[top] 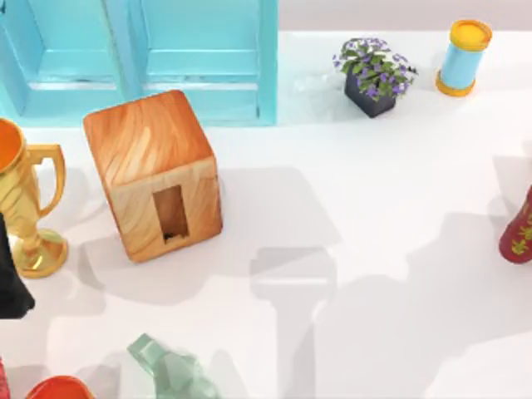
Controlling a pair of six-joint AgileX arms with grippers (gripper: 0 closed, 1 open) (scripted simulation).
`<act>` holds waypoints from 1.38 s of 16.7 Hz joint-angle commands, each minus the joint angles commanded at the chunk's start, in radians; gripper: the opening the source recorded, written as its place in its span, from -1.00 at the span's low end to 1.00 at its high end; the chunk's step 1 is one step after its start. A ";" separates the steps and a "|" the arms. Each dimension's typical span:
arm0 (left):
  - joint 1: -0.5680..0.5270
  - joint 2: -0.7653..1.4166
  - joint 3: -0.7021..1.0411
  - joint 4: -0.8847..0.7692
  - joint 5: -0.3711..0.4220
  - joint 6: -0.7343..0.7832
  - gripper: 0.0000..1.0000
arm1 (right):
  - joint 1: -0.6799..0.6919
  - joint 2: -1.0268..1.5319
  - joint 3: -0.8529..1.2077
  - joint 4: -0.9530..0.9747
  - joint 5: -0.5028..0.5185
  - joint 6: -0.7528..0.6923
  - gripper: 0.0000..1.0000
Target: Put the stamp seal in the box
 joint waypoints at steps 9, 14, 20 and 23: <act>0.000 0.000 0.000 0.000 0.000 0.000 1.00 | 0.004 0.019 -0.202 0.222 0.000 0.004 -1.00; 0.000 0.000 0.000 0.000 0.000 0.000 1.00 | 0.004 0.021 -0.231 0.252 0.000 0.004 -1.00; 0.000 0.000 0.000 0.000 0.000 0.000 1.00 | 0.004 0.021 -0.231 0.252 0.000 0.004 -0.10; 0.000 0.000 0.000 0.000 0.000 0.000 1.00 | 0.004 0.021 -0.231 0.252 0.000 0.004 0.36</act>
